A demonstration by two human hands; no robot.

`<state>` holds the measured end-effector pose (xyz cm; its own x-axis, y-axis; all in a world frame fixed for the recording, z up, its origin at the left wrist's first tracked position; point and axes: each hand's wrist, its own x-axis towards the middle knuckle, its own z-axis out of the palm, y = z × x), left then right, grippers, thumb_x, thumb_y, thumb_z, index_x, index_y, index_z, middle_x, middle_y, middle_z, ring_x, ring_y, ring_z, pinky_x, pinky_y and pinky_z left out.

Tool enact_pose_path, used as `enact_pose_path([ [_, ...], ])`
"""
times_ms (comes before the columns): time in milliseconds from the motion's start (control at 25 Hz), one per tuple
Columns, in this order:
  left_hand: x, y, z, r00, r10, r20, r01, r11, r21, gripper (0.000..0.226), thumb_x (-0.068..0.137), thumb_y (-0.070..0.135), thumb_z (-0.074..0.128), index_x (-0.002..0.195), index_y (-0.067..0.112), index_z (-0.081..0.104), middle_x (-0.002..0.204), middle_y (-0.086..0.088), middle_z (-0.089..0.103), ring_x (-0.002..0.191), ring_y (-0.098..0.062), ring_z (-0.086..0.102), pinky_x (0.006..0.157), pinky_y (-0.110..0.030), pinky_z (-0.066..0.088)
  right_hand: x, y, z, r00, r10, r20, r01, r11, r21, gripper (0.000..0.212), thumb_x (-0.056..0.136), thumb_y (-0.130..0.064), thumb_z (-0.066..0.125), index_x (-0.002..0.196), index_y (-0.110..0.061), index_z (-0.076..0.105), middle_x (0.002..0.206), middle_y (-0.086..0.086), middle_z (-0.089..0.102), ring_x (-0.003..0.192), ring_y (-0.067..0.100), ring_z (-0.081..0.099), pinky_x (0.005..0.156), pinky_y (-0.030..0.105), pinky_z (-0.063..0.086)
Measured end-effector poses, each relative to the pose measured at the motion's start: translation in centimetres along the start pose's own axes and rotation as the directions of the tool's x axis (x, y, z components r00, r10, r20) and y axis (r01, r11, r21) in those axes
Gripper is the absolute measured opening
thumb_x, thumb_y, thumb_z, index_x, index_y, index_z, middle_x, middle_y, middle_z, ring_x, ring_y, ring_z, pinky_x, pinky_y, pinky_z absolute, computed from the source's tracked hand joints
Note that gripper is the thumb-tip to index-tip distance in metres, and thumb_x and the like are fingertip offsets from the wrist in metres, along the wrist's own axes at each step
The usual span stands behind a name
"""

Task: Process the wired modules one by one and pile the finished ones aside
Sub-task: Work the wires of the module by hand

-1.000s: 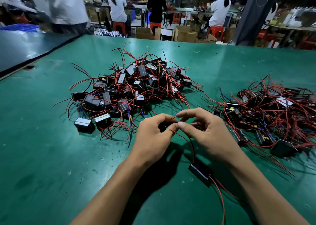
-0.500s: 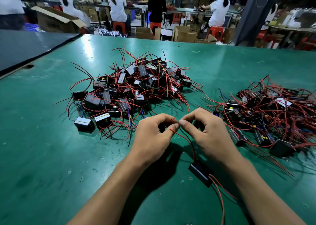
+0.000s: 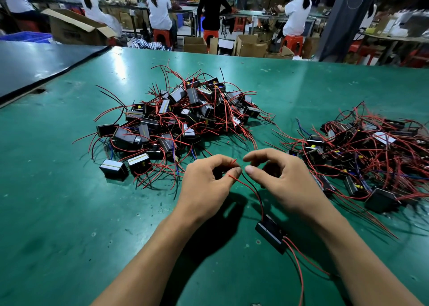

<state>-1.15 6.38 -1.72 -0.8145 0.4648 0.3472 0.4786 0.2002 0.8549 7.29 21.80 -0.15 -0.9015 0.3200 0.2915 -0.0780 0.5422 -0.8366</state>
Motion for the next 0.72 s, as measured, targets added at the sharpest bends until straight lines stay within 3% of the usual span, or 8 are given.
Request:
enact_pose_path([
  [80, -0.04, 0.14, -0.17, 1.0, -0.014, 0.025, 0.014, 1.0, -0.012, 0.002, 0.086, 0.017, 0.074, 0.087, 0.017, 0.076, 0.074, 0.007, 0.072, 0.067, -0.007, 0.063, 0.069, -0.028, 0.053, -0.06, 0.23, -0.11, 0.988, -0.153, 0.019, 0.154, 0.983, -0.098, 0.021, 0.085, -0.01, 0.077, 0.1, -0.025, 0.076, 0.087, -0.012, 0.071, 0.072, 0.002, 0.061, 0.066, 0.013, 0.045],
  [160, -0.06, 0.19, -0.28, 0.998, -0.025, 0.053, 0.026, 1.0, -0.012, 0.004, 0.086, 0.017, 0.074, 0.089, 0.014, 0.076, 0.075, 0.003, 0.072, 0.068, -0.011, 0.063, 0.07, -0.03, 0.053, 0.13, 0.44, 0.02, 0.969, -0.248, 0.009, 0.247, 0.956, -0.161, 0.02, 0.083, -0.006, 0.079, 0.099, -0.018, 0.077, 0.09, -0.006, 0.072, 0.081, 0.005, 0.066, 0.068, 0.015, 0.047],
  [360, -0.17, 0.25, -0.44, 0.997, -0.031, 0.077, 0.032, 0.999, -0.012, 0.005, 0.087, 0.019, 0.074, 0.089, 0.015, 0.076, 0.074, 0.0, 0.071, 0.069, -0.019, 0.063, 0.07, -0.037, 0.052, 0.11, 0.54, 0.01, 0.959, -0.284, -0.02, 0.275, 0.943, -0.188, 0.009, 0.083, -0.012, 0.08, 0.088, -0.018, 0.078, 0.081, -0.01, 0.071, 0.07, 0.001, 0.061, 0.064, 0.01, 0.042],
  [440, -0.22, 0.18, -0.38, 0.997, -0.015, 0.074, 0.014, 1.0, 0.011, 0.006, 0.087, 0.021, 0.073, 0.09, 0.016, 0.076, 0.075, 0.0, 0.072, 0.071, -0.022, 0.064, 0.069, -0.039, 0.052, 0.11, 0.44, 0.12, 0.988, -0.156, -0.021, 0.151, 0.977, -0.148, 0.006, 0.085, -0.016, 0.079, 0.083, -0.022, 0.076, 0.073, -0.015, 0.068, 0.062, -0.001, 0.056, 0.059, 0.009, 0.039],
  [520, -0.3, 0.02, -0.24, 0.998, 0.009, 0.07, -0.011, 1.0, 0.029, 0.005, 0.087, 0.021, 0.073, 0.09, 0.018, 0.075, 0.075, 0.003, 0.072, 0.071, -0.021, 0.065, 0.069, -0.04, 0.053, 0.21, 0.44, 0.26, 0.996, 0.08, 0.031, -0.081, 0.997, 0.009, 0.007, 0.087, -0.02, 0.077, 0.08, -0.019, 0.075, 0.068, -0.011, 0.067, 0.059, 0.0, 0.053, 0.058, 0.012, 0.04],
  [640, -0.46, -0.16, 0.01, 0.997, 0.036, 0.074, -0.041, 0.998, 0.058, 0.004, 0.086, 0.021, 0.073, 0.089, 0.021, 0.076, 0.074, 0.005, 0.071, 0.07, -0.02, 0.064, 0.068, -0.039, 0.053, 0.42, 0.1, 0.21, 0.9, 0.398, 0.178, -0.434, 0.858, 0.276, 0.01, 0.083, -0.021, 0.076, 0.075, -0.016, 0.073, 0.06, -0.008, 0.058, 0.053, 0.005, 0.046, 0.05, 0.017, 0.033],
  [720, -0.52, -0.18, 0.2, 0.996, 0.045, 0.072, -0.05, 0.996, 0.069, 0.003, 0.085, 0.023, 0.074, 0.088, 0.024, 0.076, 0.073, 0.004, 0.07, 0.068, -0.02, 0.062, 0.067, -0.039, 0.053, 0.64, 0.11, 0.08, 0.832, 0.501, 0.238, -0.554, 0.752, 0.357, 0.011, 0.08, -0.02, 0.074, 0.069, -0.018, 0.074, 0.058, -0.007, 0.053, 0.049, 0.007, 0.04, 0.047, 0.02, 0.028],
])
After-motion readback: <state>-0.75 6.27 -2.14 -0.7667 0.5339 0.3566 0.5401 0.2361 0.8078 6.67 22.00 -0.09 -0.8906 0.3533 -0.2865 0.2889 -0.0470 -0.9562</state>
